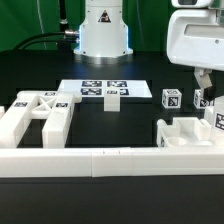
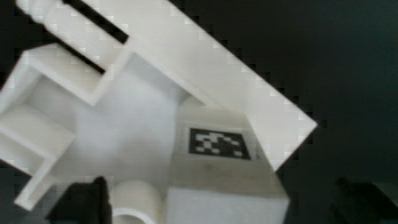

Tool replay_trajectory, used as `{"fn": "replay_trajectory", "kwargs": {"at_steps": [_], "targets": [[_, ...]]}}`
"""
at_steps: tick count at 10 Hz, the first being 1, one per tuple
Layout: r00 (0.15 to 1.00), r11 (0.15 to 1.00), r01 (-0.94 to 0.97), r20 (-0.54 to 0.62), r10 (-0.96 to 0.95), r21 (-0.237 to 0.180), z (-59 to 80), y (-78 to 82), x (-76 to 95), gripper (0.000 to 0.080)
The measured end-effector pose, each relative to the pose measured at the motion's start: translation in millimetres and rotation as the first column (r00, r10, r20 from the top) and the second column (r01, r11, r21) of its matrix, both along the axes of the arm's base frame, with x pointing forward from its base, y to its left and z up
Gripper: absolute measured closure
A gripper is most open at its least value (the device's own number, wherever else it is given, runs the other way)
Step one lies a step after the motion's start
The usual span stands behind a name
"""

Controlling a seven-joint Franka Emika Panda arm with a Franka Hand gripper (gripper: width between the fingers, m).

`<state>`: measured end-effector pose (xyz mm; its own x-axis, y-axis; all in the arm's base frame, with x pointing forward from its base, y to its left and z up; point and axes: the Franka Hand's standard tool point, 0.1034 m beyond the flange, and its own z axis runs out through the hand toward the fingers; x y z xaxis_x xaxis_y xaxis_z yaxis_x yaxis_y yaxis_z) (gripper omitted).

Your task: Assemble chair

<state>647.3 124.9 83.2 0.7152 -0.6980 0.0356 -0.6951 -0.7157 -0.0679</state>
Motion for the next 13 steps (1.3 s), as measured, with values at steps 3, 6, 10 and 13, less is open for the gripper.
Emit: {"fn": "replay_trajectory", "kwargs": {"at_steps": [3,6,10,13], "targets": [[0.975,0.975,-0.222,0.004,0.222,-0.018,-1.9,-0.9,0.0,0.0150],[0.865,0.864,-0.501,-0.009,0.501,-0.052,-2.6,0.7,-1.3,0.0151],[0.651,0.647,-0.758,-0.026,0.759,-0.080,-4.4,-3.2,-1.4,0.0151],[0.486,0.481,-0.872,-0.048,0.872,-0.092,-6.3,-4.6,-1.9,0.0151]]}}
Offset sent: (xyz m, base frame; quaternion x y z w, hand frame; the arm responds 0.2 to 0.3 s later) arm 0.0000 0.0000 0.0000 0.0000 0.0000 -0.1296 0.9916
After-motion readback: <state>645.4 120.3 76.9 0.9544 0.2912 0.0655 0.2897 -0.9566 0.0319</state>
